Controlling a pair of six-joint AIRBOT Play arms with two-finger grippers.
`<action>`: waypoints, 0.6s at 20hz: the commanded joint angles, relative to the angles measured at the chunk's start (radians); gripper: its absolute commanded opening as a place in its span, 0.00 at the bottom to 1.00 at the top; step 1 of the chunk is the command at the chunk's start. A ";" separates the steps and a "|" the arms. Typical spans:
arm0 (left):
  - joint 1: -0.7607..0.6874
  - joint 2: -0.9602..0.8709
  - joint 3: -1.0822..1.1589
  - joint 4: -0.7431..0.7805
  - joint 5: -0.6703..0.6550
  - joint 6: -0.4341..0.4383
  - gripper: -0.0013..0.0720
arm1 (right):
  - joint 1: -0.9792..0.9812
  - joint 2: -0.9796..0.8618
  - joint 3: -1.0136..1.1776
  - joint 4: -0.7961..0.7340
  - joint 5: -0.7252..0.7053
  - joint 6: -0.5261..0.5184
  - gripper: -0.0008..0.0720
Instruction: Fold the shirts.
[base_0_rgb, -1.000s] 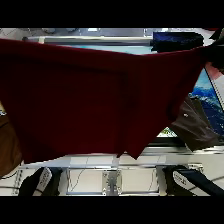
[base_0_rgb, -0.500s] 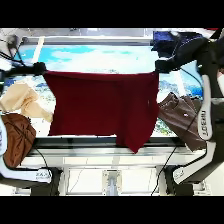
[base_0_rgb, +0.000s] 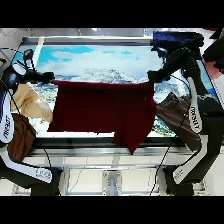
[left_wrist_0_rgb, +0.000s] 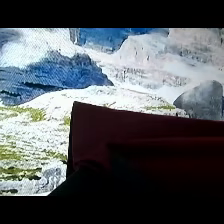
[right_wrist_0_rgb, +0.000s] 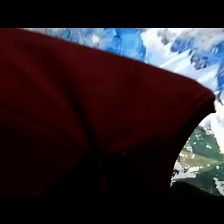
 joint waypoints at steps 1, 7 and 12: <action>-0.006 -0.023 -0.005 0.032 -0.104 -0.001 0.03 | 0.053 -0.004 -0.105 -0.039 -0.027 -0.014 0.04; -0.013 -0.070 -0.010 0.037 -0.120 0.000 0.03 | 0.058 -0.005 -0.308 -0.110 0.045 0.015 0.04; -0.013 -0.093 -0.010 0.035 -0.137 -0.002 0.14 | 0.058 0.003 -0.308 -0.140 0.086 0.094 0.10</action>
